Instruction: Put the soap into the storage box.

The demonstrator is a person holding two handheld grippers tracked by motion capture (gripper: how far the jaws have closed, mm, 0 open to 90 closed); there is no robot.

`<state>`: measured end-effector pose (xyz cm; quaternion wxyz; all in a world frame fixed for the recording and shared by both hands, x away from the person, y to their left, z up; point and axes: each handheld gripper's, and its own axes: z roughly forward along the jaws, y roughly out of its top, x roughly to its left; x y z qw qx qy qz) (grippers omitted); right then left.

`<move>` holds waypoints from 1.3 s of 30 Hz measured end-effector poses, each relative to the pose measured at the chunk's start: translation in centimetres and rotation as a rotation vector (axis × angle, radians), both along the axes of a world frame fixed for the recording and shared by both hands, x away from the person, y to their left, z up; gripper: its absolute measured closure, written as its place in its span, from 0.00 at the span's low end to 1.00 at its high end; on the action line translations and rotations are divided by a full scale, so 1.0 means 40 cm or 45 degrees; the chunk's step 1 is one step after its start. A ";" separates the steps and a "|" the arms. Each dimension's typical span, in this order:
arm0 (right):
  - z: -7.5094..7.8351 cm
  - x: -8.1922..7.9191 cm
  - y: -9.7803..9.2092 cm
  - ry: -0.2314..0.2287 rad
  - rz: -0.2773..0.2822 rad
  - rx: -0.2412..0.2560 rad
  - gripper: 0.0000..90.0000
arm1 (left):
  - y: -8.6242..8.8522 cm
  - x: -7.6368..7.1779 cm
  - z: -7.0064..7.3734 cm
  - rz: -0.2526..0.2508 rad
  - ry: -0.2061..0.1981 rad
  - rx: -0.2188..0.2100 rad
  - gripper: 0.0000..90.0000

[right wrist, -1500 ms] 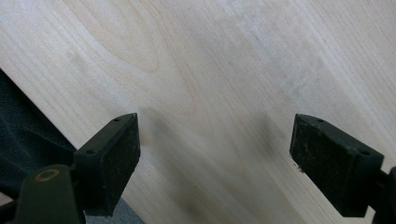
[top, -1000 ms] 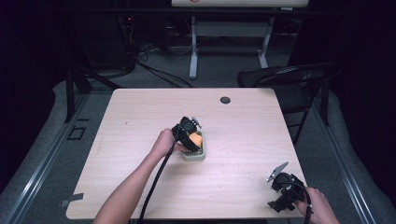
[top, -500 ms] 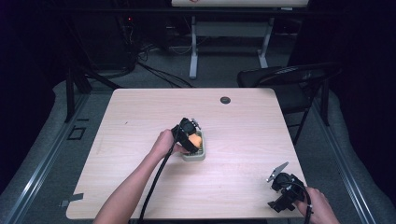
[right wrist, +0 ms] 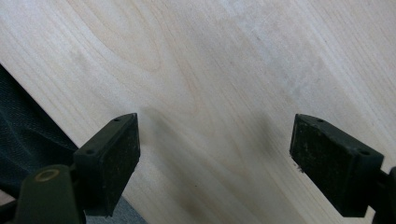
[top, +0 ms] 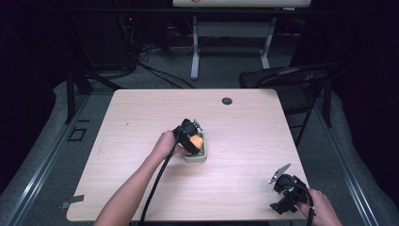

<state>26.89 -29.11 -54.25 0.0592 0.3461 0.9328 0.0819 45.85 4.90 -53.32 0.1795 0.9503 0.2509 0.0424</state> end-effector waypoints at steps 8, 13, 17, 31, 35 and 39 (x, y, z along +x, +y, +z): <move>0.000 0.000 0.000 0.000 0.000 0.005 0.17 | -0.002 -0.001 0.000 0.010 -0.033 0.018 0.28; -0.001 0.000 0.000 0.003 0.000 0.010 0.17 | -0.001 0.000 0.002 0.016 -0.042 0.034 0.15; -0.001 0.000 0.000 0.001 -0.003 0.003 0.18 | 0.008 0.000 0.009 0.038 -0.044 0.017 0.08; -0.002 0.000 0.000 -0.002 -0.006 0.013 0.17 | 0.078 -0.049 0.080 0.094 -0.066 -0.072 0.00; 0.000 0.001 0.000 -0.002 -0.003 0.003 0.18 | 0.101 -0.075 0.097 0.111 -0.082 -0.079 0.00; 0.000 0.000 0.002 -0.001 -0.003 0.003 0.17 | 0.128 -0.103 0.112 0.133 -0.103 -0.071 0.00</move>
